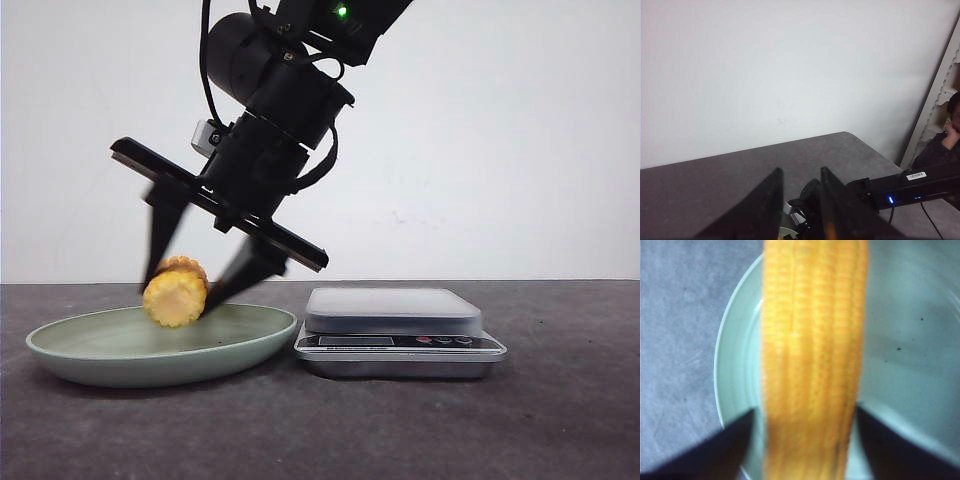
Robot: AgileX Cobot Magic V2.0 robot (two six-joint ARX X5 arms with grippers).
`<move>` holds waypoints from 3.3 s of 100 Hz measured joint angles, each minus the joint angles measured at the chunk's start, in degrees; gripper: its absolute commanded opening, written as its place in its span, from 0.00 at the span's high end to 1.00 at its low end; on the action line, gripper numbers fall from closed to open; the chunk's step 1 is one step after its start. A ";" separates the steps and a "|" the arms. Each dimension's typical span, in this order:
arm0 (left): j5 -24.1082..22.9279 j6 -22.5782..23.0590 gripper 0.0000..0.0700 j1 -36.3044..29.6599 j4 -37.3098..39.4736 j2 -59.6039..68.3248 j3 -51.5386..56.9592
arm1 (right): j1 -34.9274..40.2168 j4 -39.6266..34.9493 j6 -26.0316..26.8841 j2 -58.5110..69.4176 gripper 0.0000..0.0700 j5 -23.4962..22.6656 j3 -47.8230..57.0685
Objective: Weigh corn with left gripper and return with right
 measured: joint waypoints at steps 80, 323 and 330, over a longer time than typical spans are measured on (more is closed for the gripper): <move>-3.17 0.57 0.86 0.00 0.00 0.00 0.00 | 2.84 -11.06 -22.60 -30.62 1.00 27.76 4.15; -4.72 -8.02 0.98 0.00 -0.02 -2.36 -14.71 | -24.81 12.31 -44.33 -94.55 1.00 22.67 -58.75; -4.72 -8.02 0.98 0.00 -0.02 -2.36 -14.71 | -29.70 15.87 -43.19 -100.45 1.00 20.96 -65.77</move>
